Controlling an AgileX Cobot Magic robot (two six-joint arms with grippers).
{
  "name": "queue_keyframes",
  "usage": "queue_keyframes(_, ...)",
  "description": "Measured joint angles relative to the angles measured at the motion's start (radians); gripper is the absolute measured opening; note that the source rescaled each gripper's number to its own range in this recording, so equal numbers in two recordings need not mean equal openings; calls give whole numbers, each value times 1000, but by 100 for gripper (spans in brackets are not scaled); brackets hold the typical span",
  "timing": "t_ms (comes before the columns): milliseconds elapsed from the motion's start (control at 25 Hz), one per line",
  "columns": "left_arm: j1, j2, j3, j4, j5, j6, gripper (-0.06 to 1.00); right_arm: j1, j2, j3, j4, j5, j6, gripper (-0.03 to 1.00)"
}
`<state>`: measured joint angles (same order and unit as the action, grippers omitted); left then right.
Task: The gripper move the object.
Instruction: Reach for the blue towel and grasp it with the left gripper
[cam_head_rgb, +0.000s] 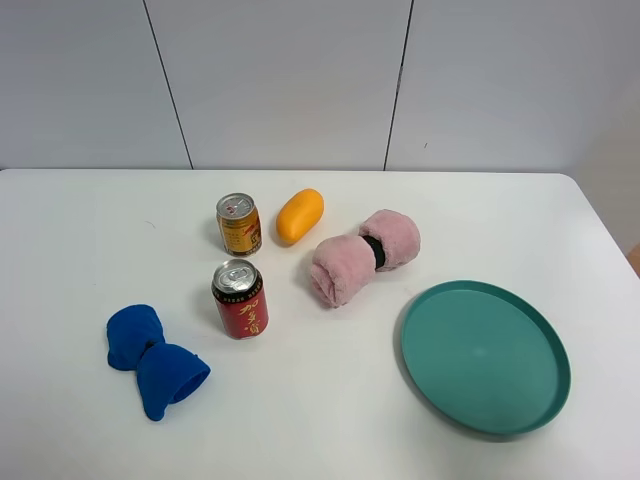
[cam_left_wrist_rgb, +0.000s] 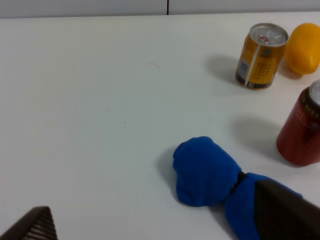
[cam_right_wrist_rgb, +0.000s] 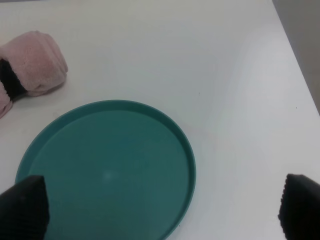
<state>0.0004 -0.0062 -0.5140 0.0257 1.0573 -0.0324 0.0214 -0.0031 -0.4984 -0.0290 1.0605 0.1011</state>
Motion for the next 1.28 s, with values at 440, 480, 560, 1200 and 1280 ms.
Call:
queue_keyframes(440, 0, 0, 0, 0, 0, 0, 79, 0, 0, 0, 0, 0, 0, 100)
queue_keyframes(480, 0, 0, 0, 0, 0, 0, 79, 0, 0, 0, 0, 0, 0, 100)
queue_keyframes(560, 0, 0, 0, 1, 0, 0, 79, 0, 0, 0, 0, 0, 0, 100)
queue_keyframes(1200, 0, 1, 0, 0, -6, -29, 79, 0, 0, 0, 0, 0, 0, 100)
queue_keyframes(1280, 0, 30, -16, 0, -7, -96, 79, 0, 0, 0, 0, 0, 0, 100)
